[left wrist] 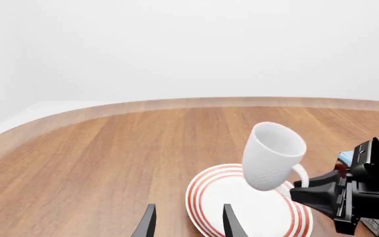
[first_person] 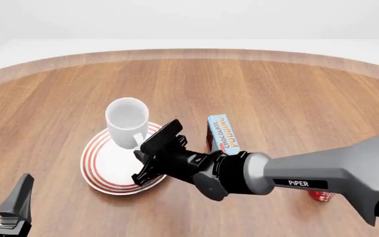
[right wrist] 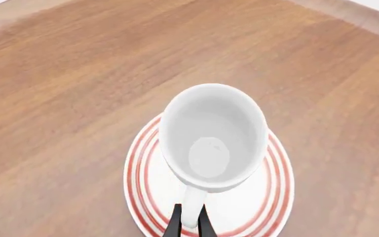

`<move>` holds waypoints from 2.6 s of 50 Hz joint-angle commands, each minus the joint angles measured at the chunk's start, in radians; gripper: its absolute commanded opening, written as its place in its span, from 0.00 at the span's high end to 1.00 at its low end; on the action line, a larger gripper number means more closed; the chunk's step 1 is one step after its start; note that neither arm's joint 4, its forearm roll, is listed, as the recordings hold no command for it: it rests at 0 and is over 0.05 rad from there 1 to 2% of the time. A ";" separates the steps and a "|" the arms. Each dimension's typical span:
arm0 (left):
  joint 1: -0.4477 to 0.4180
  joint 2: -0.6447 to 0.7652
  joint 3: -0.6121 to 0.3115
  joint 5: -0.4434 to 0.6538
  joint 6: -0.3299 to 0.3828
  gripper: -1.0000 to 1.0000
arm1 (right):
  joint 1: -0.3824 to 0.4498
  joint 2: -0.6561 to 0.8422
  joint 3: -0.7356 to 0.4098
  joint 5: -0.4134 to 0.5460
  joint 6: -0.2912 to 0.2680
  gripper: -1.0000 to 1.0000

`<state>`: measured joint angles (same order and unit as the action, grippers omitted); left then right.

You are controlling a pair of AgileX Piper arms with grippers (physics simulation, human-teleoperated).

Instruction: Pick up the white mug and put it on the plate, and put the chocolate pudding to the right of the plate.

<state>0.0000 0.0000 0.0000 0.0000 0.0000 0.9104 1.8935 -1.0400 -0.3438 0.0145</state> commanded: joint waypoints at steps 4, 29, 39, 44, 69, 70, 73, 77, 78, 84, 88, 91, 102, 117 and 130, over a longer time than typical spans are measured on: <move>0.000 0.000 0.000 0.000 0.000 0.00 | 0.001 0.032 -0.053 0.027 0.011 1.00; 0.000 0.000 0.000 0.000 0.000 0.00 | -0.006 0.100 -0.148 0.113 0.005 1.00; 0.000 0.000 0.000 0.000 0.000 0.00 | 0.006 0.123 -0.154 0.111 0.020 1.00; 0.000 0.000 0.000 0.000 0.000 0.00 | 0.006 0.133 -0.157 0.110 0.021 1.00; 0.000 0.000 0.000 0.000 0.000 0.00 | 0.011 0.178 -0.176 0.106 0.041 1.00; 0.000 0.000 0.000 0.000 0.000 0.00 | 0.011 0.181 -0.178 0.107 0.042 1.00; 0.000 0.000 0.000 0.000 0.000 0.00 | 0.009 0.187 -0.184 0.111 0.044 1.00; 0.000 0.000 0.000 0.000 0.000 0.00 | 0.011 0.195 -0.188 0.115 0.053 1.00; 0.000 0.000 0.000 0.000 0.000 0.00 | 0.009 0.199 -0.191 0.115 0.055 1.00; 0.000 0.000 0.000 0.000 0.000 0.00 | 0.011 0.203 -0.193 0.116 0.057 1.00; 0.000 0.000 0.000 0.000 0.000 0.00 | 0.010 0.205 -0.195 0.118 0.058 1.00; 0.000 0.000 0.000 0.000 0.000 0.00 | 0.010 0.209 -0.197 0.118 0.059 1.00; 0.000 0.000 0.000 0.000 0.000 0.00 | 0.009 0.218 -0.200 0.119 0.062 1.00; 0.000 0.000 0.000 0.000 0.000 0.00 | 0.012 0.226 -0.200 0.123 0.074 1.00; 0.000 0.000 0.000 0.000 0.000 0.00 | 0.013 0.226 -0.194 0.121 0.076 1.00</move>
<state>0.0000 0.0000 0.0000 0.0000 0.0000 0.9222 2.1213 -1.2342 -0.2207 0.0818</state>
